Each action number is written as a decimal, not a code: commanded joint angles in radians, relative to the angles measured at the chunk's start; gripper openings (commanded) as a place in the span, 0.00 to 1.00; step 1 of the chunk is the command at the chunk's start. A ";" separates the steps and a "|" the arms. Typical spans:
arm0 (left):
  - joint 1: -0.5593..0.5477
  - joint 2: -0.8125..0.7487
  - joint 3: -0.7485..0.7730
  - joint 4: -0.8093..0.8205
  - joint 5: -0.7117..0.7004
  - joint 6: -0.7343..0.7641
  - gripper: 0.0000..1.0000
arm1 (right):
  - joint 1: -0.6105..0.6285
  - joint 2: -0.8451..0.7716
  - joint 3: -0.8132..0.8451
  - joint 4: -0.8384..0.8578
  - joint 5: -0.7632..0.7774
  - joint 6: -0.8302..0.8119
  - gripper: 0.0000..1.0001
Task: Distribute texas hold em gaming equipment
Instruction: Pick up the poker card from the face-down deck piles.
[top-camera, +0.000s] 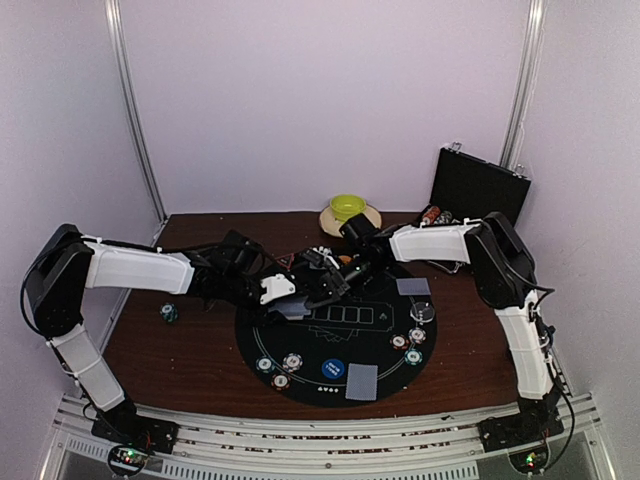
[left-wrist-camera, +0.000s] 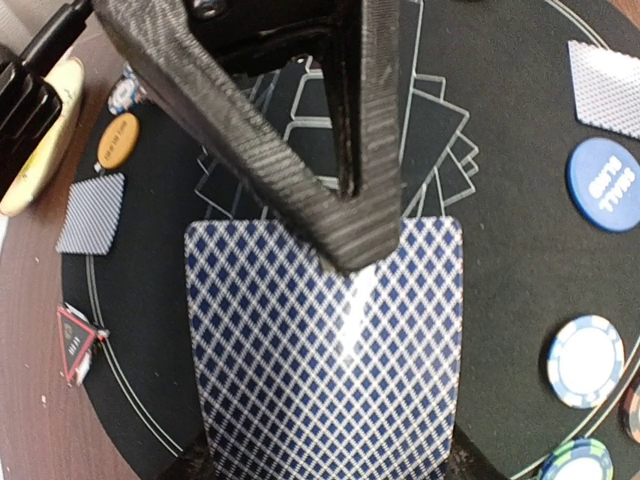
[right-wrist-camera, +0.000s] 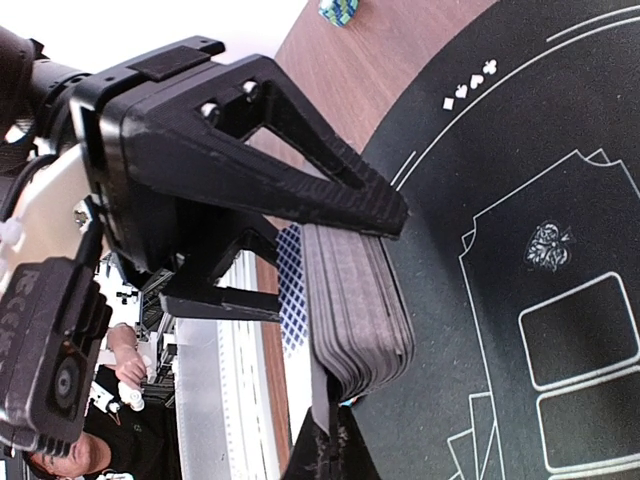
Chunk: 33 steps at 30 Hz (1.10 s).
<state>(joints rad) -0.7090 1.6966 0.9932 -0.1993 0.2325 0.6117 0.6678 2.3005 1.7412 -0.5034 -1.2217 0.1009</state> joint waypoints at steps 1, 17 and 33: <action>0.008 -0.002 0.008 0.038 -0.014 0.001 0.51 | -0.023 -0.072 -0.035 0.018 -0.046 -0.009 0.00; 0.009 0.003 0.007 0.042 -0.025 -0.002 0.51 | -0.060 -0.103 -0.074 -0.008 -0.010 -0.065 0.00; 0.009 0.002 0.005 0.044 -0.026 -0.001 0.51 | -0.147 -0.175 -0.039 -0.240 0.067 -0.318 0.00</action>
<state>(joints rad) -0.7059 1.6966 0.9932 -0.1837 0.2039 0.6113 0.5343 2.1780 1.6783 -0.6559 -1.1667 -0.1097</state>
